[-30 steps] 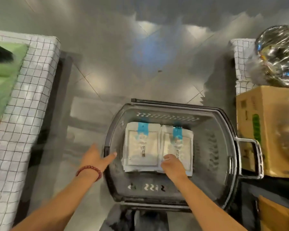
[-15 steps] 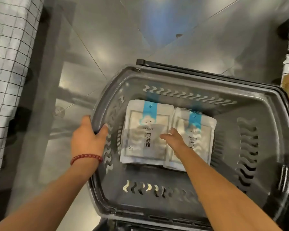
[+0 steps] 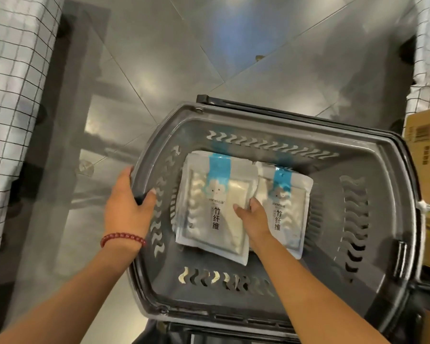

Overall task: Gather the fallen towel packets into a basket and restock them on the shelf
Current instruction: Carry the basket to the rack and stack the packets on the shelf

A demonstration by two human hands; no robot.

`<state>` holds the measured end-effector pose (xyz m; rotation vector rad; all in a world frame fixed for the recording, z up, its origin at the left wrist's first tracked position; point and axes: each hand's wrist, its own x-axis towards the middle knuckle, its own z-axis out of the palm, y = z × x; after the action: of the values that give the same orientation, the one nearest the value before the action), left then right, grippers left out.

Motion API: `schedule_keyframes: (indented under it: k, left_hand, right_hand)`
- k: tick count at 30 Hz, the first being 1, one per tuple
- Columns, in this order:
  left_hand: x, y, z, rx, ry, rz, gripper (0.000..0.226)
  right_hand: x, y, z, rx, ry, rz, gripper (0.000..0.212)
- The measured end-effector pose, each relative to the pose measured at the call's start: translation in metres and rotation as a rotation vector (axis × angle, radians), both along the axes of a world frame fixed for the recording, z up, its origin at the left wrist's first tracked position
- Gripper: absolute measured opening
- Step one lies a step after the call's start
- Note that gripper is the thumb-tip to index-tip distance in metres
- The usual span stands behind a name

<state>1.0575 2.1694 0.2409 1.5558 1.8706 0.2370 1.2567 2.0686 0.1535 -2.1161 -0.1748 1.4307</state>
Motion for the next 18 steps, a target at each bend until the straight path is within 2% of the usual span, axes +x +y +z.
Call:
schedule_keyframes:
  k: [2,3,5,6,10,11,13,15,18]
  left_hand:
    - [0.000,-0.006,0.012,0.071,0.034,-0.085,0.071]
    - [0.001,-0.009,0.020,0.142,0.054,-0.137,0.073]
    - [0.006,-0.017,0.033,0.236,0.051,-0.231,0.068]
    - [0.010,-0.021,0.037,0.208,0.021,-0.242,0.065]
    - [0.038,-0.025,0.043,-0.253,-0.190,-0.054,0.079]
    - [0.044,-0.026,0.041,-0.361,-0.280,0.021,0.066]
    - [0.054,-0.026,0.033,-0.520,-0.435,0.152,0.026]
    - [0.060,-0.028,0.024,-0.596,-0.467,0.167,0.014]
    - [0.066,-0.033,0.006,-0.537,-0.421,0.196,0.014]
  right_hand:
    - [0.005,-0.009,0.015,0.041,-0.017,-0.047,0.014]
    - [0.009,-0.013,0.024,0.061,-0.004,-0.083,0.013]
    - [0.019,-0.022,0.040,0.125,0.099,-0.184,0.010]
    - [0.023,-0.026,0.048,0.170,0.177,-0.222,0.014]
    - [0.033,-0.026,0.073,0.336,0.481,-0.311,0.034]
    - [0.034,-0.023,0.075,0.358,0.530,-0.317,0.036]
    - [0.034,-0.020,0.073,0.371,0.578,-0.305,0.036]
    - [0.038,-0.016,0.064,0.306,0.500,-0.258,0.028]
    - [0.057,-0.018,0.037,0.076,0.162,-0.240,0.023]
